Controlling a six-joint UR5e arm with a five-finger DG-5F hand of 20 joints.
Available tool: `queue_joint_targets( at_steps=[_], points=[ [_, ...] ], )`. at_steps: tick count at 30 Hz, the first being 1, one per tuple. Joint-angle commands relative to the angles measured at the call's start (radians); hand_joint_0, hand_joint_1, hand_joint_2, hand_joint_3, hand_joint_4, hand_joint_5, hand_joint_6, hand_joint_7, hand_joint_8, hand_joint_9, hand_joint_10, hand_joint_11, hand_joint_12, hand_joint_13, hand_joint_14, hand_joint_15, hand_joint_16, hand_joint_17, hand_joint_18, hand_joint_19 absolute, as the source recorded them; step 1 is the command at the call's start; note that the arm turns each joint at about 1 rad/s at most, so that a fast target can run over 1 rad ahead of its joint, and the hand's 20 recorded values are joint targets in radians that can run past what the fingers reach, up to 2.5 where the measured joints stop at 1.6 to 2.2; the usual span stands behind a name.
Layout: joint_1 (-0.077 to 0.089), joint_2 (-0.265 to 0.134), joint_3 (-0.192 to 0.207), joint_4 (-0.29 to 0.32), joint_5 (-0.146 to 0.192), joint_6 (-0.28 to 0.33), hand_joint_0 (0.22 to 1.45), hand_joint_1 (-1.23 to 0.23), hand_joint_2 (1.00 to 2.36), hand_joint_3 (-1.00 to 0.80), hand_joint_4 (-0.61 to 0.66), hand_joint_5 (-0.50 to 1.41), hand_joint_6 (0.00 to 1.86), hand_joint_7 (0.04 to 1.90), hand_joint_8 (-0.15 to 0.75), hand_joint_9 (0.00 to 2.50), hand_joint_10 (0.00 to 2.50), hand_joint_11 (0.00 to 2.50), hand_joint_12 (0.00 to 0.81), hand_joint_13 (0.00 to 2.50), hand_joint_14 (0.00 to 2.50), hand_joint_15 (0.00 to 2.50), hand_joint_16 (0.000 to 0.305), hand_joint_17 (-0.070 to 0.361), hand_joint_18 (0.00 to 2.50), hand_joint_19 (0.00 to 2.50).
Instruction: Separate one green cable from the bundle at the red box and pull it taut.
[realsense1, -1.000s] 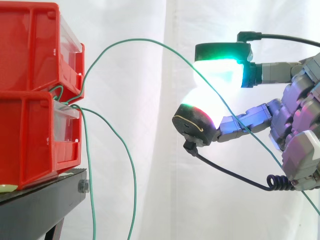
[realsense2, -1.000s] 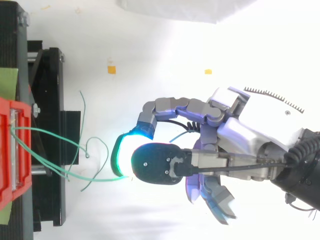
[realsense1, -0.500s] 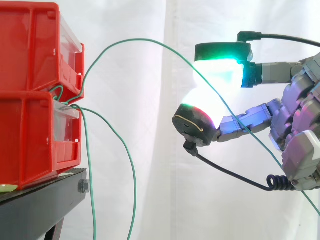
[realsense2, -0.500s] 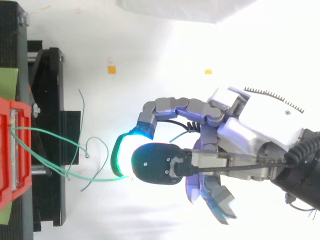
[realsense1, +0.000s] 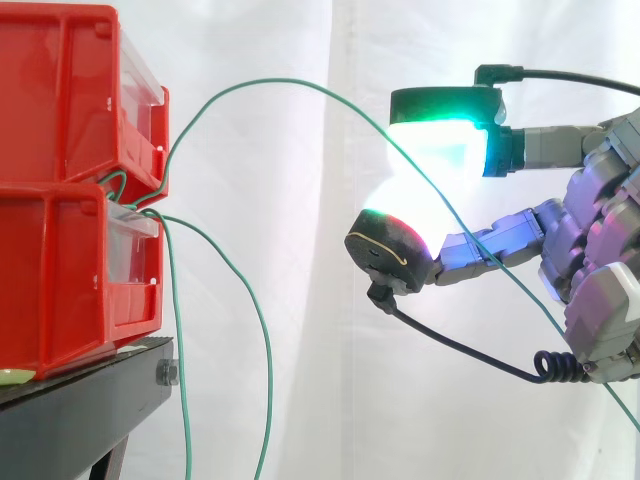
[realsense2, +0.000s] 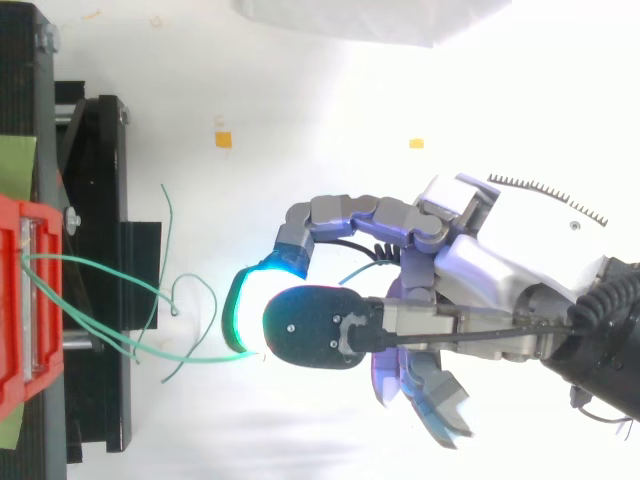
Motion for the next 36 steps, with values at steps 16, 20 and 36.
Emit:
queue_joint_targets(
  at_steps=[16,20,36],
  points=[
    [0.0,0.0,-0.002,0.0,0.0,0.0,0.76,-0.75,1.02,-0.2,0.07,0.15,0.5,1.26,0.158,2.32,0.03,0.68,0.443,2.06,0.02,0.63,0.069,0.154,2.5,0.52],
    [0.0,0.0,-0.002,0.0,0.0,0.0,0.76,-0.75,1.02,-0.19,0.07,0.15,0.5,1.26,0.165,2.32,0.02,0.69,0.442,2.06,0.02,0.62,0.068,0.153,2.5,0.53],
    [0.0,0.0,-0.003,0.0,0.0,0.0,0.76,-0.75,1.02,-0.19,0.08,0.15,0.5,1.27,0.17,2.31,0.03,0.68,0.45,2.05,0.02,0.62,0.068,0.153,2.5,0.52]
  ],
)
